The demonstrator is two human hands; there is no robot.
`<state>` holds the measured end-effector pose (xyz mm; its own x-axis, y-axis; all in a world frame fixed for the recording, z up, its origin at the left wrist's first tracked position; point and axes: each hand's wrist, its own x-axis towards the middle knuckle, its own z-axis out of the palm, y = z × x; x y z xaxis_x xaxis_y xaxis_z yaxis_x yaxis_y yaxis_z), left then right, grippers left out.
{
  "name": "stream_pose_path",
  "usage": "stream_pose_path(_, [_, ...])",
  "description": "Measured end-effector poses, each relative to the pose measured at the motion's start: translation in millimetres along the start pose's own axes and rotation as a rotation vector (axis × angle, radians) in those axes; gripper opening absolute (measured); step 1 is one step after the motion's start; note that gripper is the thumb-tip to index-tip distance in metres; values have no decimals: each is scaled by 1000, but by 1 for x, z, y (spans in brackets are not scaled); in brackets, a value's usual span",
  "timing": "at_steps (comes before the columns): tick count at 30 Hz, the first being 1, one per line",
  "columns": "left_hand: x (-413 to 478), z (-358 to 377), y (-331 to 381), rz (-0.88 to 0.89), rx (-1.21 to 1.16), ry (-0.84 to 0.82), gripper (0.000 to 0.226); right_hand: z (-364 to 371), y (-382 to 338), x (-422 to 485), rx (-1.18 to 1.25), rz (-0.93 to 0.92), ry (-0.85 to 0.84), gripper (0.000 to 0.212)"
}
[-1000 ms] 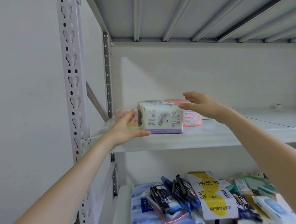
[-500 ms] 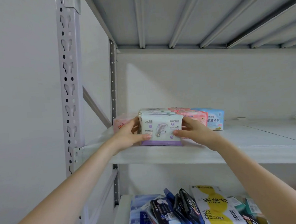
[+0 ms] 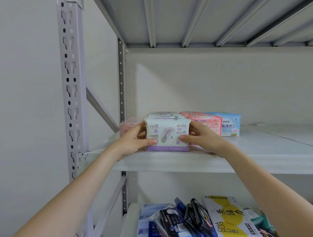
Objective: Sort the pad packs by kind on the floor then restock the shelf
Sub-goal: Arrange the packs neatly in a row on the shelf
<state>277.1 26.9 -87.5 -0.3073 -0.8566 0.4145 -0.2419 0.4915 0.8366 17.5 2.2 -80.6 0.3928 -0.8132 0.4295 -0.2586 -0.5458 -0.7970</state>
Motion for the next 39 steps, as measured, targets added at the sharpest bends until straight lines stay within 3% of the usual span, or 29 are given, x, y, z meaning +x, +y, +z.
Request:
stream_pose_path(9, [-7,11,0,46,108,189,71,1,5,-6,-9,14,32,43])
stream_pose_path(14, [-19,20,-6,74,261,337,74,-10,3,-24,-43,49,93,65])
stream_pose_path(18, [-34,36,3,132,372,411,73,-28,0,-58,-69,54,155,66])
stream_pose_path(27, [-35,60,50,121,570,477,94,-77,3,-112,-63,79,308,64])
stream_pose_path(39, [8,71,78,113,744,413,118,-129,14,-64,-90,17,259,69])
